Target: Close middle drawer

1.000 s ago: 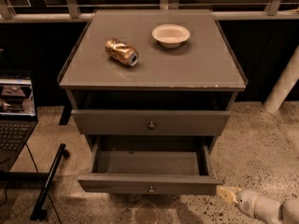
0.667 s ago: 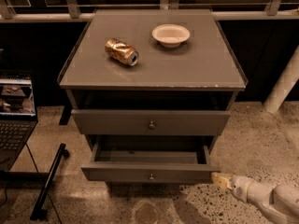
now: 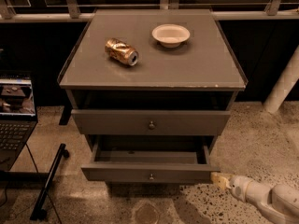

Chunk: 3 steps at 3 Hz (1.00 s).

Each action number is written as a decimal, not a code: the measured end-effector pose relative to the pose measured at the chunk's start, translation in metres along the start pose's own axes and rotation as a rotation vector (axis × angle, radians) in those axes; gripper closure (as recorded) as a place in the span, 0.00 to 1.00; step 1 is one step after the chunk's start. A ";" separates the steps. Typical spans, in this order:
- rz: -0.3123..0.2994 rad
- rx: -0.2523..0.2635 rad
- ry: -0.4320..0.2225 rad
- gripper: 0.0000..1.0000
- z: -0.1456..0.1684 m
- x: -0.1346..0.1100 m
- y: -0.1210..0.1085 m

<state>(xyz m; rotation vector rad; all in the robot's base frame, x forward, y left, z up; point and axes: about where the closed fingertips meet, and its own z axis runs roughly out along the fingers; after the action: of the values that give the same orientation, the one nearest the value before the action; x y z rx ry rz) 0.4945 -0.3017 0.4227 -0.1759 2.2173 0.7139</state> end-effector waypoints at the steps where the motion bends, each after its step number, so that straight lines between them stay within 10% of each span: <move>1: 0.005 0.007 0.008 1.00 0.017 -0.004 -0.010; 3: -0.023 0.002 0.001 1.00 0.056 -0.034 -0.020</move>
Offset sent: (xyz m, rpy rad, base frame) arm 0.0675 0.0042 -0.0233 -0.0223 0.0105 0.0077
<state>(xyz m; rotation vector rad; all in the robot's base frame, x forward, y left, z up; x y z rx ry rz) 0.5604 -0.2911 0.4090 -0.2008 2.2133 0.6989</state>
